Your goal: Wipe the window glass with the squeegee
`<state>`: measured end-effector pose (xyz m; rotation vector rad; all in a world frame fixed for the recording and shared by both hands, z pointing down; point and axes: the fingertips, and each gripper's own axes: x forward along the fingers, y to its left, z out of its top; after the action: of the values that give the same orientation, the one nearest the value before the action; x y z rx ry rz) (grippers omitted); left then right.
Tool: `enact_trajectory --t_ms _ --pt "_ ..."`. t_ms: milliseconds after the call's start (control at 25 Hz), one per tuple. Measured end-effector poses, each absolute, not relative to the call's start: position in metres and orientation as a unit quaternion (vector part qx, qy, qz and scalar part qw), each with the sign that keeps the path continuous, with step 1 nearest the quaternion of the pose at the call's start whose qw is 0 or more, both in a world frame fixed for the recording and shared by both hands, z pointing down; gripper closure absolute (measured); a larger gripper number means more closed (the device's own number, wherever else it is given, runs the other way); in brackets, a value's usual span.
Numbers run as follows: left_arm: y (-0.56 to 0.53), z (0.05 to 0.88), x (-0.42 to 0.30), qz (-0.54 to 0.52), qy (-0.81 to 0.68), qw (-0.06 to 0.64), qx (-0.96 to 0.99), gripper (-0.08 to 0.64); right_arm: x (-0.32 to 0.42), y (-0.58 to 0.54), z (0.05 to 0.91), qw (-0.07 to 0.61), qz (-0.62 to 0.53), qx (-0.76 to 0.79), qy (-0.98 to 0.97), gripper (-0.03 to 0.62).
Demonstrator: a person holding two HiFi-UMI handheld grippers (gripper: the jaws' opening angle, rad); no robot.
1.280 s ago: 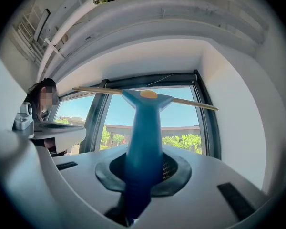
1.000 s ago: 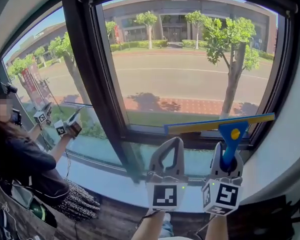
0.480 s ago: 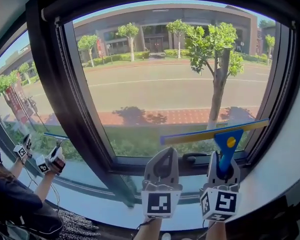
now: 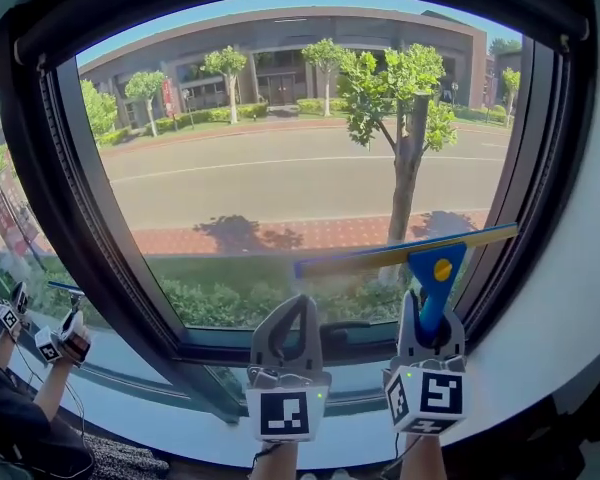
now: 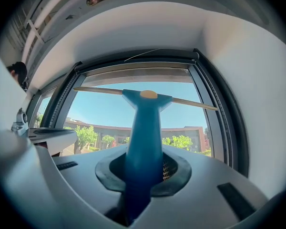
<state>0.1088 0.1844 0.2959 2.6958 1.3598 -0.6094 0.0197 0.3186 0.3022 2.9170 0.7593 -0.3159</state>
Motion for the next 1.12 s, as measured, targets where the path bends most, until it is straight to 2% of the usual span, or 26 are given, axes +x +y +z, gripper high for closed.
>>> enact_trajectory --t_ms 200,760,1120 --pt "0.201 0.292 0.113 -0.183 0.441 0.052 0.877 0.569 0.024 0.356 0.263 0.091 -0.108 0.959 0.245 0.52" --pt "0.206 0.272 0.137 -0.208 0.432 0.043 0.877 0.569 0.069 0.421 0.133 0.152 -0.128 0.938 0.285 0.52" --pt "0.193 0.271 0.152 -0.217 0.416 0.036 0.882 0.569 0.08 0.446 0.059 0.143 -0.151 0.923 0.325 0.52"
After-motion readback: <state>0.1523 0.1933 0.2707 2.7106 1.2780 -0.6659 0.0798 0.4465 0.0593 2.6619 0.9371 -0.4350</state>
